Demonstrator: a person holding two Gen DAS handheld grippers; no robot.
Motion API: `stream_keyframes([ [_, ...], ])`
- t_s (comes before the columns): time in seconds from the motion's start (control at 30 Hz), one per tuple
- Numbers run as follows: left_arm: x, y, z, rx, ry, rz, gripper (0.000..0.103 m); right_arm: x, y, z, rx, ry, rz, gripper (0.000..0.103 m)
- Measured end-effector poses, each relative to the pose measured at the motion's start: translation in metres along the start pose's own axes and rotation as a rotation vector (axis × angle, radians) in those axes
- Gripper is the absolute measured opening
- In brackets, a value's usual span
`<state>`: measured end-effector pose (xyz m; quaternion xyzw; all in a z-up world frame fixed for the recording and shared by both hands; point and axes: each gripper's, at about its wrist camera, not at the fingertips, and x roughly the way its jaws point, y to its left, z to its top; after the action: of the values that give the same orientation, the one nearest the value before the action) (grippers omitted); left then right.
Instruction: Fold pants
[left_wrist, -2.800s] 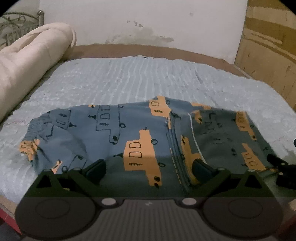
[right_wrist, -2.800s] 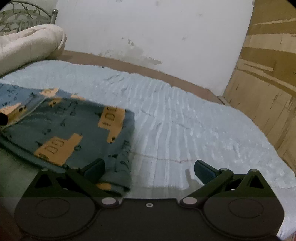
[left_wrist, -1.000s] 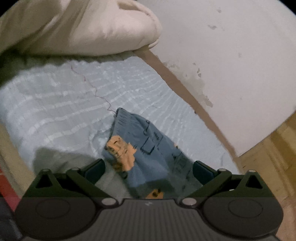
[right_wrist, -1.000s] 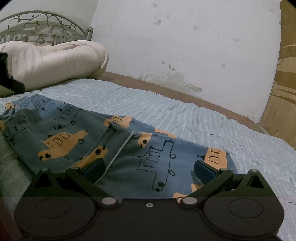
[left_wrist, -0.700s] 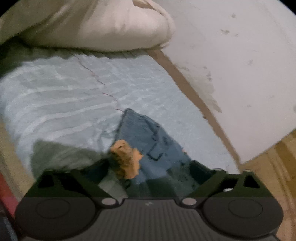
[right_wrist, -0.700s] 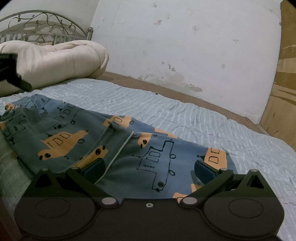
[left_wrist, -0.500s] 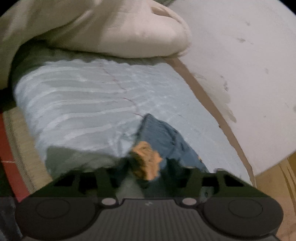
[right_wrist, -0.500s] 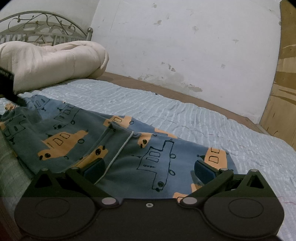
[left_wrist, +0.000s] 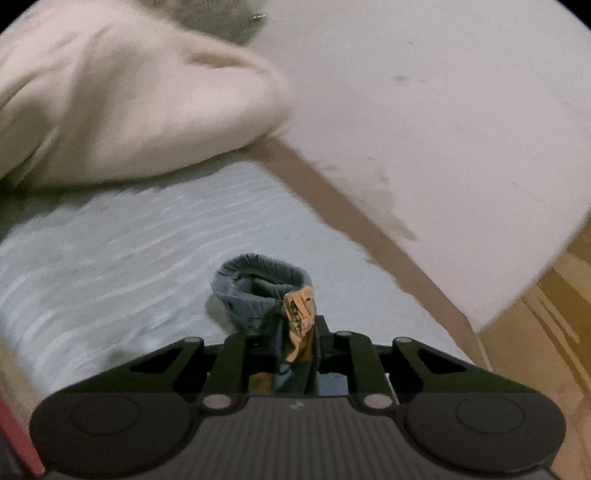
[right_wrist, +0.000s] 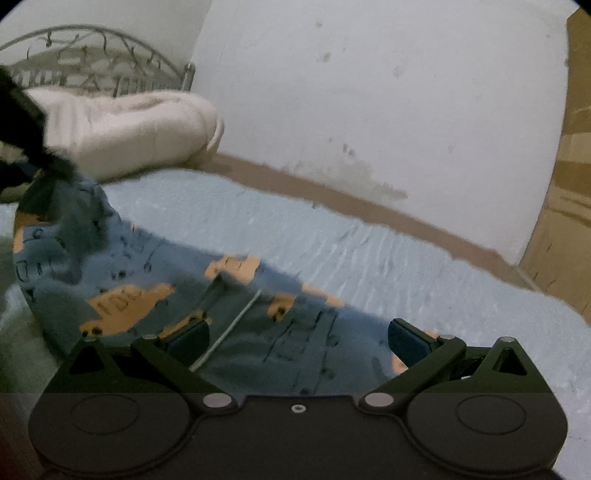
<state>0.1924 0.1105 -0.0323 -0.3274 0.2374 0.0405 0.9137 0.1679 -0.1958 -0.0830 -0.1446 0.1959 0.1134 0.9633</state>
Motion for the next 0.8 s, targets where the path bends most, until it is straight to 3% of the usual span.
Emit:
stream_keyframes([
  [0.3,0.001,-0.11,-0.03,0.355,0.051,-0.195,0.017,-0.034,-0.033,-0.015,-0.006,-0.007,-0.065,0.102],
  [0.4,0.01,-0.147,-0.055,0.49,0.117,-0.242,0.017,-0.047,-0.05,-0.024,-0.013,-0.013,-0.098,0.102],
  [0.6,0.032,-0.196,-0.112,0.664,0.235,-0.279,0.017,-0.069,-0.08,-0.045,-0.028,0.013,-0.189,0.102],
  [0.8,0.045,-0.212,-0.155,0.737,0.343,-0.255,0.02,-0.079,-0.103,-0.067,-0.019,0.082,-0.252,0.102],
])
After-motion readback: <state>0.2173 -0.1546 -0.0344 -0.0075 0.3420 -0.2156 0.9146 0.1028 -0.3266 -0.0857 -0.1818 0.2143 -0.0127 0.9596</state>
